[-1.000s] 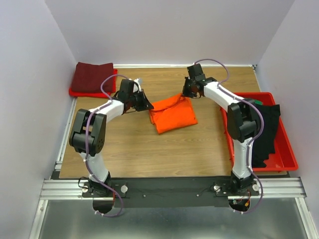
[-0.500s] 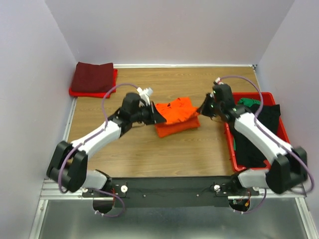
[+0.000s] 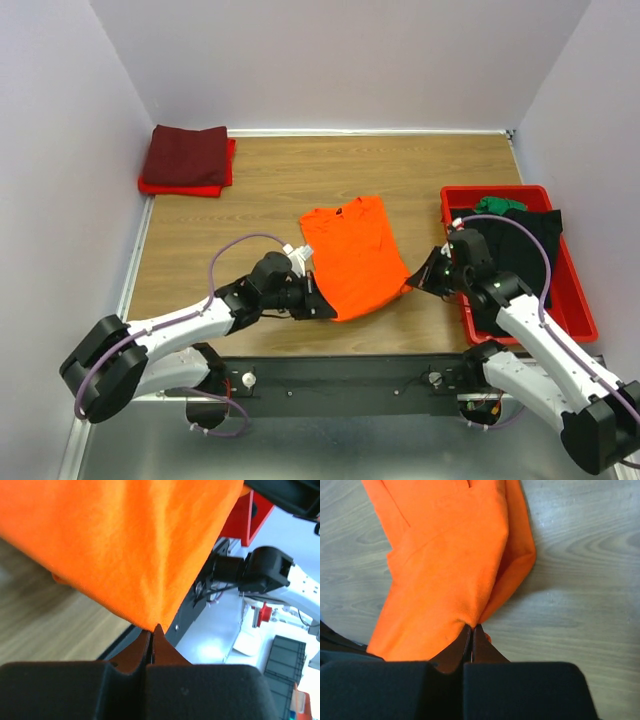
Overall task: Fold and stack the t-shirts
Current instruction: Fold the tshirt
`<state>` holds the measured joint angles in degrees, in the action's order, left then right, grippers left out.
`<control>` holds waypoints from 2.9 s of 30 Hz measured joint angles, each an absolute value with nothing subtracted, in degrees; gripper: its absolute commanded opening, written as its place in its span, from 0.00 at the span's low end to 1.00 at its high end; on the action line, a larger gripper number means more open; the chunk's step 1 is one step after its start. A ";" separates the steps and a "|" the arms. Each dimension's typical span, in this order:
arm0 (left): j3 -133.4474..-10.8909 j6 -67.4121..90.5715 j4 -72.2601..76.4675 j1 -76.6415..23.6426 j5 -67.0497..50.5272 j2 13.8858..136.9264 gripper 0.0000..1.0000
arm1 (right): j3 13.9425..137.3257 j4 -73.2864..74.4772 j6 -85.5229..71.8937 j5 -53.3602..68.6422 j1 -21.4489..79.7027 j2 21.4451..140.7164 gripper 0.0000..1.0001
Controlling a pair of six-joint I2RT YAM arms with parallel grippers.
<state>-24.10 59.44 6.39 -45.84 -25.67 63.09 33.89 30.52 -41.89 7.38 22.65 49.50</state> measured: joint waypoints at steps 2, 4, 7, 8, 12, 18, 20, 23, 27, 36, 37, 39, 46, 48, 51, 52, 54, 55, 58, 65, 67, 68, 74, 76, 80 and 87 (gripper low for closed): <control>-23.86 60.47 6.37 -46.94 -25.65 63.05 0.00 | 33.65 31.48 -42.17 7.84 22.65 48.60 0.00; -24.05 61.47 7.33 -48.75 -25.65 63.22 0.00 | 33.65 32.71 -42.44 8.27 22.65 47.79 0.00; -27.05 61.54 7.55 -52.03 -25.56 65.78 0.00 | 33.65 34.44 -42.74 8.60 22.65 45.50 0.00; -28.03 61.49 7.77 -52.99 -25.58 66.81 0.00 | 33.63 34.89 -42.96 8.84 22.65 44.58 0.01; -29.12 61.36 8.93 -55.24 -25.63 69.69 0.00 | 31.48 35.59 -44.34 10.90 22.65 41.06 0.00; -24.56 59.79 3.25 -53.49 -25.71 67.00 0.00 | 22.04 35.68 -48.31 13.85 25.91 37.67 0.00; -23.94 58.04 0.14 -50.65 -25.76 65.95 0.00 | 19.42 35.40 -50.61 13.39 29.91 38.24 0.00; -23.86 54.57 -4.19 -44.91 -26.22 65.39 0.00 | 17.98 32.42 -54.98 11.68 39.88 41.19 0.00; -25.91 47.90 -10.26 -37.65 -26.20 66.85 0.00 | 19.79 25.71 -60.25 7.40 54.13 54.57 0.00; -27.94 41.32 -15.55 -35.18 -27.18 65.28 0.00 | 23.03 26.79 -64.97 1.89 56.95 50.65 0.01; -26.83 41.43 -16.21 -35.73 -27.42 63.90 0.00 | 23.03 28.45 -65.56 1.30 56.95 47.46 0.00; -24.77 42.37 -17.58 -37.23 -27.81 61.54 0.00 | 23.00 32.25 -66.89 0.64 56.95 41.56 0.00; -20.75 47.97 -19.81 -45.95 -28.73 58.33 0.00 | 20.18 38.52 -70.24 0.62 56.95 33.12 0.00; -20.91 48.88 -19.64 -47.05 -28.77 58.46 0.00 | 19.16 39.99 -70.74 0.69 56.95 33.04 0.00; -22.87 48.90 -20.82 -47.37 -28.67 59.35 0.00 | 19.31 41.30 -70.94 0.54 56.95 32.69 0.00; -24.21 48.60 -21.50 -47.37 -28.51 59.83 0.00 | 19.68 42.17 -70.94 0.21 56.95 32.45 0.00; -27.97 47.94 -22.94 -47.37 -27.81 60.80 0.00 | 21.37 43.70 -70.85 -0.86 56.95 32.29 0.00; -30.26 47.51 -23.11 -47.37 -27.46 61.17 0.00 | 22.50 44.27 -70.63 -1.78 56.95 32.56 0.00; -34.11 46.68 -23.16 -47.33 -27.00 61.95 0.00 | 26.26 45.19 -70.19 -4.47 56.95 33.95 0.00; -38.48 44.07 -23.40 -46.37 -26.52 66.81 0.00 | 36.16 45.98 -67.33 -12.71 56.95 44.16 0.00; -39.44 43.05 -23.42 -45.36 -26.52 68.01 0.00 | 38.46 46.28 -66.39 -14.98 56.95 46.44 0.00; -39.92 42.48 -23.35 -44.53 -26.52 68.60 0.00 | 39.83 46.26 -65.73 -16.23 56.95 47.86 0.01; -42.83 39.27 -22.50 -39.20 -26.65 72.75 0.00 | 46.04 45.34 -60.88 -21.47 55.57 57.25 0.00; -44.49 37.95 -22.13 -37.60 -26.76 74.56 0.00 | 47.03 44.18 -58.65 -21.71 53.63 59.33 0.00; -48.03 35.81 -21.50 -35.18 -26.83 77.69 0.00 | 48.66 41.25 -53.54 -21.50 48.40 62.41 0.00; -52.84 33.82 -20.23 -33.71 -27.33 81.45 0.00 | 51.88 36.84 -47.40 -19.75 43.40 66.11 0.00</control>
